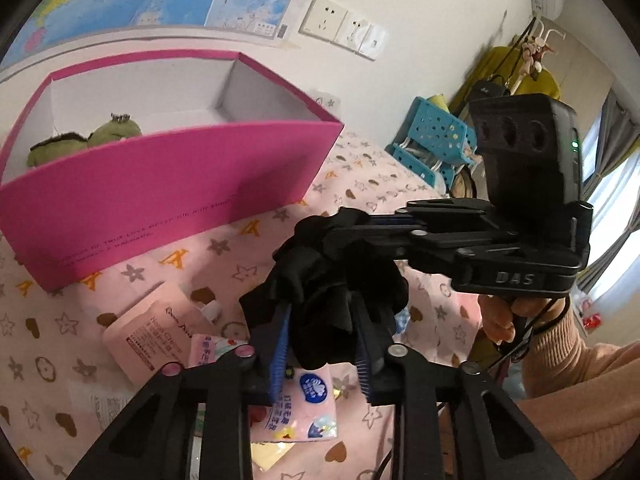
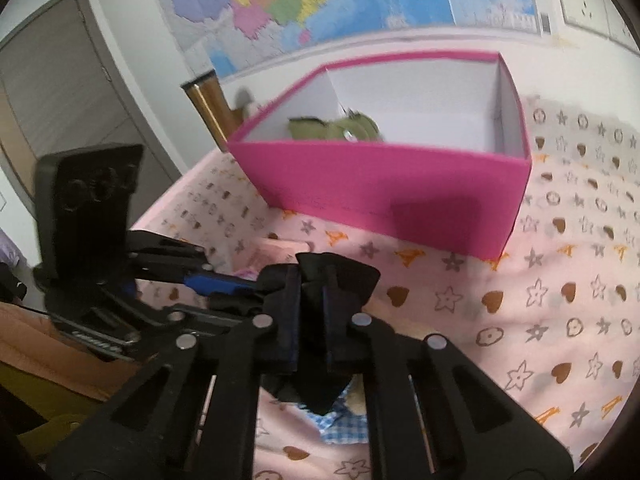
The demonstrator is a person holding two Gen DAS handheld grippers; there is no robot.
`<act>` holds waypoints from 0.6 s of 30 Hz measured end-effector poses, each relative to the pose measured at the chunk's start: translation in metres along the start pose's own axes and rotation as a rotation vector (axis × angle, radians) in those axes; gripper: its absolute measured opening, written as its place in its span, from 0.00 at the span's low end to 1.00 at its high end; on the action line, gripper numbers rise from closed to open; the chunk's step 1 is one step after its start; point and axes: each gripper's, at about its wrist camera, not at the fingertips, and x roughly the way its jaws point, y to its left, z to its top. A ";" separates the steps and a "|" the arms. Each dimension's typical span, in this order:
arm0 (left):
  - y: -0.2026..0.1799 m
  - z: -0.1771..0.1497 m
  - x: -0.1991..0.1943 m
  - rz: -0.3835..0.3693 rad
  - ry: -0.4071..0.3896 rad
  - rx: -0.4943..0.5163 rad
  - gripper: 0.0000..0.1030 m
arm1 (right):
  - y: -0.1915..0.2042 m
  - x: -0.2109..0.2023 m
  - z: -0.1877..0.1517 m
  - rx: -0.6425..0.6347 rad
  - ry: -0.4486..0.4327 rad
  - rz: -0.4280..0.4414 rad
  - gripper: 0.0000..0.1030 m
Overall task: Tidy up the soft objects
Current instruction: 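Grasp the black plush with the right gripper and lift it, then lower the black plush into the pink box and open the right gripper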
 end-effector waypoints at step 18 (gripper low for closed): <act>-0.010 0.086 -0.035 0.040 -0.174 0.069 0.24 | -0.017 -0.046 0.108 -0.084 -0.194 -0.051 0.10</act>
